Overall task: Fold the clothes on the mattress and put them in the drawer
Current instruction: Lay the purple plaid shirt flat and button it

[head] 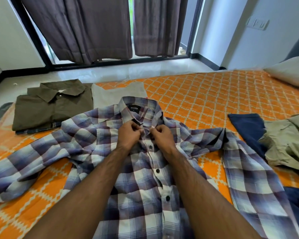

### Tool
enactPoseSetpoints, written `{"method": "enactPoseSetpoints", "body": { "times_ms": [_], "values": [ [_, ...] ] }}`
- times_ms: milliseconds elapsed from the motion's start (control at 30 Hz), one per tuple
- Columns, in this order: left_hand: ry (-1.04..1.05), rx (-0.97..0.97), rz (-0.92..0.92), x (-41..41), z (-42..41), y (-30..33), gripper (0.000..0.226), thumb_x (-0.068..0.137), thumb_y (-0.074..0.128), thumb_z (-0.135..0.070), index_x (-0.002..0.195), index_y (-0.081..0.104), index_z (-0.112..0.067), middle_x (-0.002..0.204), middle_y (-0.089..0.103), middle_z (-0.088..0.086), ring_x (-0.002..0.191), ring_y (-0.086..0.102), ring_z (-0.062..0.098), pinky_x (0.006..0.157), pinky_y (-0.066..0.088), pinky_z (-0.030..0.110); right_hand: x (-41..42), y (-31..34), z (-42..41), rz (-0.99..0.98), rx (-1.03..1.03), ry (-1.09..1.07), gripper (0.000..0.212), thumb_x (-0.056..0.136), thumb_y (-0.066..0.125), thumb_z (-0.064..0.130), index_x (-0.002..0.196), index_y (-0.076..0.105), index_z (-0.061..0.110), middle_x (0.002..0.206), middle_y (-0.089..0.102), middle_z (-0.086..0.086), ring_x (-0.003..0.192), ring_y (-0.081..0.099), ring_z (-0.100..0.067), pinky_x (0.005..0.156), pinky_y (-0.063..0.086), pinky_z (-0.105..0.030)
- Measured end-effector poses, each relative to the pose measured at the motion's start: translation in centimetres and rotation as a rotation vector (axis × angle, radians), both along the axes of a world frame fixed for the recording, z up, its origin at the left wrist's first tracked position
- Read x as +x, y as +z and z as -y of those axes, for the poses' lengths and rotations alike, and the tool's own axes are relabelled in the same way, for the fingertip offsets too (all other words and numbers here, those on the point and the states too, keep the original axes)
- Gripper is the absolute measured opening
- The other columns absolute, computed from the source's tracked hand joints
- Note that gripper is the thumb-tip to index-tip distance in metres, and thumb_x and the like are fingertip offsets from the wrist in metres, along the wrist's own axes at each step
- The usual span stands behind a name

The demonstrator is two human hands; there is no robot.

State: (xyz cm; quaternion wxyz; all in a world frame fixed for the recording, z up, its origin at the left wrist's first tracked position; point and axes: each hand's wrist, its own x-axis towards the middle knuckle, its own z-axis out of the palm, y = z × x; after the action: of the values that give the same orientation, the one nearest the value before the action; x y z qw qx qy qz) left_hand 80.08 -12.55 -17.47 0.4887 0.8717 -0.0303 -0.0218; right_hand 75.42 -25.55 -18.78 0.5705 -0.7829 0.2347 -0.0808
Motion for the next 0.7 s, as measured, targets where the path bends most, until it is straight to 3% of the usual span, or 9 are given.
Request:
{"method": "enactPoseSetpoints", "body": {
  "times_ms": [100, 167, 267, 400, 533, 700],
  "values": [
    [0.036, -0.049, -0.005, -0.7, 0.1, 0.7, 0.008, 0.087, 0.077, -0.016, 0.091, 0.069, -0.015, 0.084, 0.069, -0.003, 0.077, 0.067, 0.008, 0.063, 0.053, 0.022, -0.9, -0.4, 0.3, 0.091, 0.089, 0.004, 0.011, 0.090, 0.070, 0.017, 0.093, 0.064, 0.009, 0.081, 0.068, -0.001, 0.069, 0.062, -0.010, 0.064, 0.051, -0.028],
    [0.070, -0.137, -0.061, -1.2, 0.4, 0.6, 0.008, 0.087, 0.077, -0.015, 0.089, 0.070, -0.011, 0.080, 0.072, 0.003, 0.068, 0.069, 0.014, 0.059, 0.057, 0.030, -1.3, -0.7, 0.4, 0.141, 0.158, 0.007, 0.008, 0.091, 0.071, 0.011, 0.096, 0.066, 0.006, 0.084, 0.071, -0.005, 0.068, 0.067, -0.007, 0.064, 0.053, -0.025],
    [0.110, -0.341, -0.180, -1.9, 0.6, -0.5, 0.009, 0.087, 0.077, -0.009, 0.089, 0.070, -0.004, 0.076, 0.071, 0.016, 0.049, 0.063, 0.019, 0.048, 0.053, 0.030, -1.6, -0.8, 0.4, 0.190, 0.177, 0.041, 0.007, 0.092, 0.070, 0.003, 0.098, 0.067, 0.001, 0.087, 0.073, -0.013, 0.067, 0.069, -0.006, 0.064, 0.055, -0.022],
    [0.109, -0.487, -0.208, -2.4, 0.4, -1.7, 0.009, 0.086, 0.078, -0.009, 0.093, 0.072, -0.007, 0.077, 0.074, 0.013, 0.047, 0.059, 0.017, 0.046, 0.051, 0.028, -1.7, -1.4, 0.3, 0.242, 0.155, 0.047, 0.008, 0.089, 0.071, -0.001, 0.090, 0.065, 0.004, 0.071, 0.063, 0.002, 0.059, 0.058, 0.002, 0.059, 0.047, -0.015],
    [0.072, -0.550, -0.200, -2.4, 0.3, -2.2, 0.008, 0.089, 0.074, -0.005, 0.096, 0.072, -0.007, 0.076, 0.074, 0.011, 0.046, 0.057, 0.015, 0.049, 0.053, 0.028, -1.3, -2.0, 0.1, 0.243, 0.105, 0.056, 0.014, 0.085, 0.074, 0.004, 0.084, 0.064, 0.013, 0.074, 0.066, 0.000, 0.064, 0.060, -0.003, 0.062, 0.051, -0.021],
    [0.044, -0.577, -0.178, -2.3, 0.0, -2.8, 0.007, 0.090, 0.071, -0.004, 0.098, 0.071, -0.004, 0.077, 0.073, 0.015, 0.044, 0.057, 0.016, 0.045, 0.053, 0.027, -1.0, -2.6, -0.3, 0.242, 0.024, 0.049, 0.010, 0.085, 0.076, 0.008, 0.092, 0.072, 0.012, 0.083, 0.074, -0.003, 0.080, 0.072, -0.015, 0.075, 0.061, -0.032]
  ]
}}
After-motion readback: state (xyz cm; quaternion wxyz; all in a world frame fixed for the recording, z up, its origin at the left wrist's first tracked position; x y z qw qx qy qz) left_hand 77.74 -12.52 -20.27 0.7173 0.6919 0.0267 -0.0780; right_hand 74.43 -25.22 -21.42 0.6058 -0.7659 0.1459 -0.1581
